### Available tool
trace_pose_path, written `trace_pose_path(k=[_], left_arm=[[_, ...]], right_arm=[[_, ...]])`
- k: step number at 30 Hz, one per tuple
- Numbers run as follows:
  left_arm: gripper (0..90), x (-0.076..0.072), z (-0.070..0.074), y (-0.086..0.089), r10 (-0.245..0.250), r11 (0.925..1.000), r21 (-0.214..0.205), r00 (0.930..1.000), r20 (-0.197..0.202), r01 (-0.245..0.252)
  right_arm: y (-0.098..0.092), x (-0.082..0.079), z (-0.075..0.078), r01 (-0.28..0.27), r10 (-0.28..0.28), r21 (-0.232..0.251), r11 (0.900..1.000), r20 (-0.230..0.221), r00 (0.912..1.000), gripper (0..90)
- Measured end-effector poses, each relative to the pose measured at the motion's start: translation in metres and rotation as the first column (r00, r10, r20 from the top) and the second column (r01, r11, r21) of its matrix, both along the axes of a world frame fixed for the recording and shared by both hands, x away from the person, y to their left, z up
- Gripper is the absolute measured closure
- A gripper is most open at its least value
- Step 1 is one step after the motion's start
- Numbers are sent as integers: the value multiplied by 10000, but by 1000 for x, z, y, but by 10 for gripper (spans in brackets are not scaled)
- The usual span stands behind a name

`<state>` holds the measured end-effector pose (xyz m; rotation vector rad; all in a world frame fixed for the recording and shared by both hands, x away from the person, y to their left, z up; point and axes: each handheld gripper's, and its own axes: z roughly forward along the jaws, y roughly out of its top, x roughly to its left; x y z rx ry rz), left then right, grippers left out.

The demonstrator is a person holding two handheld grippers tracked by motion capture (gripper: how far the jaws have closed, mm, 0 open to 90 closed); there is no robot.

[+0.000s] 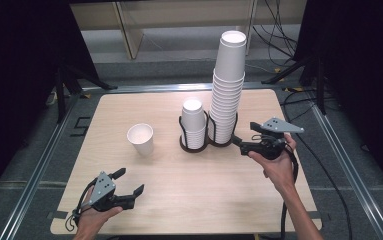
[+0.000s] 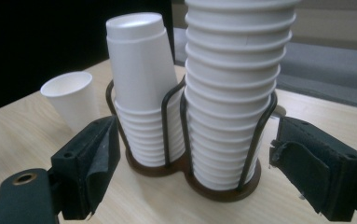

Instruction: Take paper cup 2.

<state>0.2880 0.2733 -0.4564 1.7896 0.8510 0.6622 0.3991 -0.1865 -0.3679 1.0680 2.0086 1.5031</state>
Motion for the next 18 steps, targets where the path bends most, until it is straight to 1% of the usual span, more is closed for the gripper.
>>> trace_pose_path(k=[1, 2, 3, 4, 5, 6, 7, 8, 10, 11, 12, 14, 16, 17, 18], left_arm=[[147, 0, 0, 0, 19, 10000, 19, 10000, -7, -19], [147, 1, -1, 1, -1, 10000, 12, 10000, -30, 1], [147, 0, -1, 2, 37, 10000, 56, 10000, -71, -36], [147, 1, -2, 2, 44, 10000, -9, 10000, -64, -44], [147, 1, -2, 2, 45, 10000, -76, 10000, -6, -45], [147, 1, -2, 2, 40, 10000, -76, 10000, -29, -40], [147, 0, -1, 2, 67, 10000, -4, 9999, -93, -67], [147, 1, -1, 2, 51, 10000, 2, 9999, -96, -51], [147, 2, -2, 2, -47, 10000, -47, 10000, -74, 47], [147, 3, -3, 1, -89, 9999, -59, 9999, -92, 88], [147, 2, -2, 1, -43, 10000, 82, 9997, -238, 45], [147, 3, -4, 0, -69, 10000, 20, 9998, -161, 70], [147, 3, -4, 0, -70, 10000, 23, 9998, -189, 70], [147, 3, -4, 0, -78, 10000, 23, 9998, -198, 79], [147, 3, -5, 0, -110, 9999, -44, 9998, -152, 110]], right_arm=[[-2, 1, 2, 57, -54, -106, 9999, 284, 9996, 154], [-2, 0, 6, 101, -101, -33, 9999, 77, 9999, 154], [-3, 1, 10, 59, -60, 62, 10000, 125, 9999, 154], [-5, 2, 14, 90, -90, -2, 10000, 315, 9995, 153], [-6, 3, 17, 74, -79, 156, 9999, 355, 9993, 153], [-7, 5, 22, 138, -143, 90, 9999, 496, 9987, 153], [-7, 5, 27, 151, -158, 195, 9997, 348, 9993, 153], [-7, 8, 32, 1, -17, 358, 9994, 445, 9990, 153], [-8, 12, 42, 20, -35, 258, 9997, 577, 9983, 153], [-7, 14, 45, 53, -74, 348, 9994, 585, 9983, 153], [-7, 17, 49, -16, -7, 390, 9992, 597, 9982, 153], [-5, 22, 56, 12, -41, 409, 9992, 732, 9973, 153], [-2, 28, 62, -5, -36, 502, 9987, 826, 9966, 153], [-2, 30, 66, 49, -86, 406, 9992, 916, 9958, 153], [-1, 32, 70, 31, -74, 456, 9990, 935, 9956, 153]])
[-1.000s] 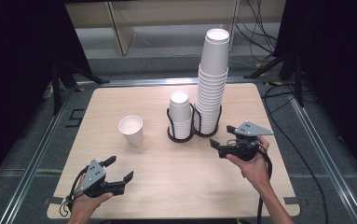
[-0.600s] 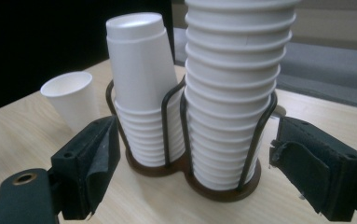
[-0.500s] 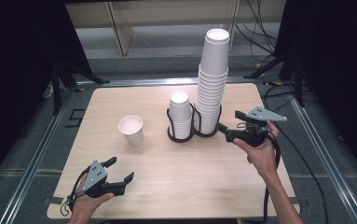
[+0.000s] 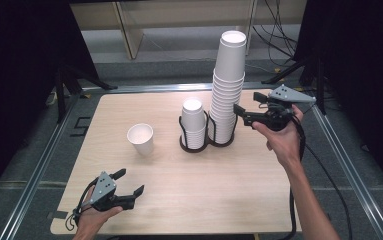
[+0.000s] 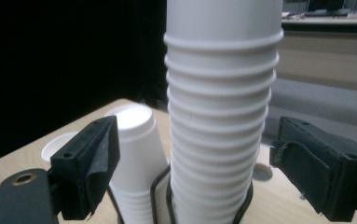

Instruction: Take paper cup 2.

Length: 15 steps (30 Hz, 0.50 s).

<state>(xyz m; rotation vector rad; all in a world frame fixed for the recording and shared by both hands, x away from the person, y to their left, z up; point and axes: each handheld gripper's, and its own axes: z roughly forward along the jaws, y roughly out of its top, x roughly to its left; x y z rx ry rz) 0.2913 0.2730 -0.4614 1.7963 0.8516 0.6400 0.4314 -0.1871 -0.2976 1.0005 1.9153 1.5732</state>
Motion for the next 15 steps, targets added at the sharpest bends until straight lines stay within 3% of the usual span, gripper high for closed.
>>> trace_pose_path(k=[2, 3, 4, 5, 15], left_arm=[[147, 0, 0, 1, -1, 9999, 125, 10000, -26, 2], [147, 0, 0, 1, 18, 9999, 166, 10000, -78, -17], [147, 1, -1, 1, -19, 9999, 110, 10000, -78, 20], [147, 1, 0, 1, -26, 9999, 170, 9999, -131, 29], [147, 1, -3, -1, -125, 9996, 257, 9998, -174, 129]], right_arm=[[3, 5, 8, 48, -48, 88, 9999, 40, 10000, 153], [3, 8, 13, 111, -109, -91, 9999, 268, 9996, 153], [5, 10, 17, 162, -163, 45, 9999, 89, 9998, 153], [6, 14, 22, 224, -223, -24, 9997, 361, 9991, 153], [16, 40, 56, 386, -374, -256, 9989, 445, 9983, 152]])
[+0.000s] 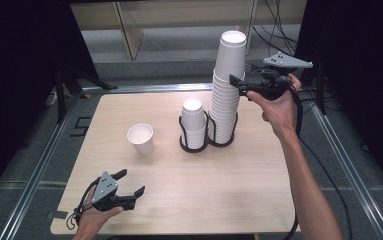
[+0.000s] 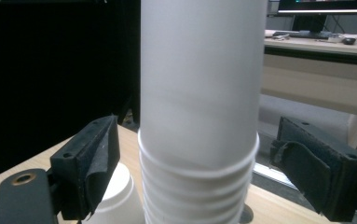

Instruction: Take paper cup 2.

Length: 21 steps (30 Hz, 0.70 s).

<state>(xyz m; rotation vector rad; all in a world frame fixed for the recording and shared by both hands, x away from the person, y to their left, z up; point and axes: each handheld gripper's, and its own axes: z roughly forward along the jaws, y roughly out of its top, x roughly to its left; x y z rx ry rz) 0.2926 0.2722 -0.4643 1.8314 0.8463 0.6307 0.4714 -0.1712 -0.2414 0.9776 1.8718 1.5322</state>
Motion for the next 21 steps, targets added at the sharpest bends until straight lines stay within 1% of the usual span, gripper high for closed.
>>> trace_pose_path(k=[1, 2, 3, 4, 5, 7, 9, 10, 11, 12, 14, 17, 18, 19, 21], left_arm=[[147, 0, 0, -1, 1, 10000, -11, 10000, -37, -2], [147, -1, 0, 0, -17, 9999, 126, 9999, -100, 19], [147, -1, 0, -1, -19, 10000, 63, 10000, -68, 19], [147, -1, 0, -1, -8, 9999, 134, 9999, -111, 9], [147, -1, -1, -2, -37, 10000, -1, 10000, -72, 37], [147, -1, 0, -1, -48, 10000, 62, 9999, -98, 48], [147, -1, 0, -1, -54, 9999, 88, 9999, -113, 55], [147, -1, 0, -1, -50, 10000, 65, 9999, -117, 51], [147, -1, 0, -1, -55, 10000, 51, 9999, -110, 55], [147, -1, 0, -1, -61, 10000, 46, 9999, -127, 61], [147, -1, 0, -1, -66, 10000, 47, 9999, -127, 67], [147, -1, 0, -1, -71, 10000, 23, 9999, -82, 71], [147, -1, 0, -1, -71, 10000, 42, 9999, -86, 71], [147, -1, 0, -1, -73, 10000, 31, 9999, -84, 74], [147, -1, 0, -1, -97, 9999, 48, 9999, -110, 97]], right_arm=[[2, 3, 2, 7, -8, 63, 10000, 59, 10000, 152], [5, 6, 4, -42, 42, 108, 9999, -47, 10000, 152], [6, 7, 6, 11, -10, 80, 10000, -134, 9999, 152], [7, 10, 7, -38, 38, 45, 10000, -20, 10000, 152], [9, 12, 8, -34, 35, 88, 10000, -130, 9999, 152], [13, 17, 9, 28, -28, 30, 10000, -150, 9999, 152], [16, 21, 9, 56, -54, 84, 9999, -256, 9997, 152], [17, 24, 9, 43, -43, 4, 10000, -87, 10000, 149], [18, 25, 9, 85, -84, 51, 10000, -255, 9996, 149], [19, 27, 9, 129, -130, -25, 9999, -156, 9998, 149], [21, 31, 7, 146, -147, -41, 9999, -339, 9993, 150], [22, 36, 7, 186, -186, 7, 9998, -353, 9992, 136], [23, 37, 6, 151, -143, 178, 9997, -416, 9990, 131], [24, 38, 6, 151, -148, 103, 9998, -364, 9992, 123], [25, 40, 6, 186, -181, 87, 9998, -481, 9987, 124]])
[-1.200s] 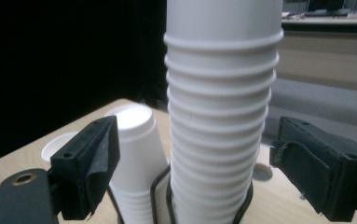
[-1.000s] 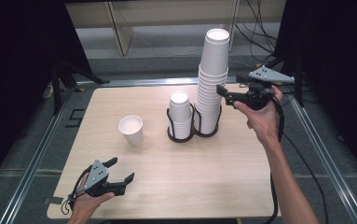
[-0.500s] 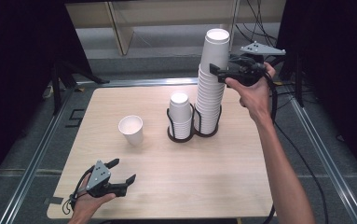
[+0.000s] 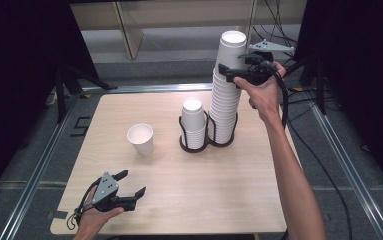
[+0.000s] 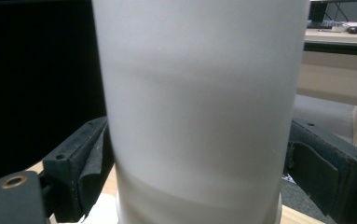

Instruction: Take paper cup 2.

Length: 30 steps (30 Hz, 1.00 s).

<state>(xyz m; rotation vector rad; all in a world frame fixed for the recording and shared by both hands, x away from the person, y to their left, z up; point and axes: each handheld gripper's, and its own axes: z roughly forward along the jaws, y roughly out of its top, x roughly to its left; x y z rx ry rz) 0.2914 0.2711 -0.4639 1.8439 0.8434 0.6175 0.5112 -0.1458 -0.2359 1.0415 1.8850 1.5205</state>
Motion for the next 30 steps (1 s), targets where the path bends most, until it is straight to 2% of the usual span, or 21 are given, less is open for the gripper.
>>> trace_pose_path(k=[4, 5, 11, 12, 13, 15, 17, 18, 24, 27, 30], left_arm=[[147, 0, 0, 0, -35, 10000, 52, 10000, 6, 35], [147, 0, 0, 0, -31, 10000, 58, 10000, 33, 31], [147, 0, 0, 0, -13, 9999, -125, 10000, 92, 14], [147, 0, 0, 0, -18, 9999, -121, 10000, 91, 19], [147, 0, 0, 0, -12, 9999, -125, 10000, 85, 13], [147, 0, 0, 0, -14, 9999, -132, 10000, 83, 15], [147, 0, 0, 0, -24, 10000, -75, 10000, 78, 25], [147, 0, 0, 1, -39, 10000, -30, 10000, 75, 39], [147, 0, 0, 0, -72, 9999, -74, 9999, 137, 73], [147, 0, 0, 0, -85, 9999, -79, 9999, 121, 86], [147, 0, 0, 0, -91, 9999, -73, 9999, 104, 92]], right_arm=[[4, 4, 0, -7, 7, 38, 10000, -73, 10000, 115], [4, 5, 0, -48, 48, -18, 10000, 35, 10000, 115], [6, 7, 3, -30, 28, -151, 9999, -82, 10000, 137], [5, 8, 4, -44, 46, -249, 9997, 76, 10000, 142], [5, 7, 5, -58, 57, -124, 9999, -43, 10000, 146], [4, 6, 8, -55, 54, 48, 10000, 184, 9998, 153], [3, 5, 12, -70, 67, 143, 9999, 197, 9998, 155], [3, 5, 15, -53, 51, 71, 10000, 352, 9994, 156], [2, -2, 32, 10, -38, 422, 9991, 648, 9979, 158], [0, -4, 39, 117, -162, 448, 9989, 1003, 9948, 159], [1, -6, 45, 154, -213, 563, 9983, 1047, 9943, 158]])
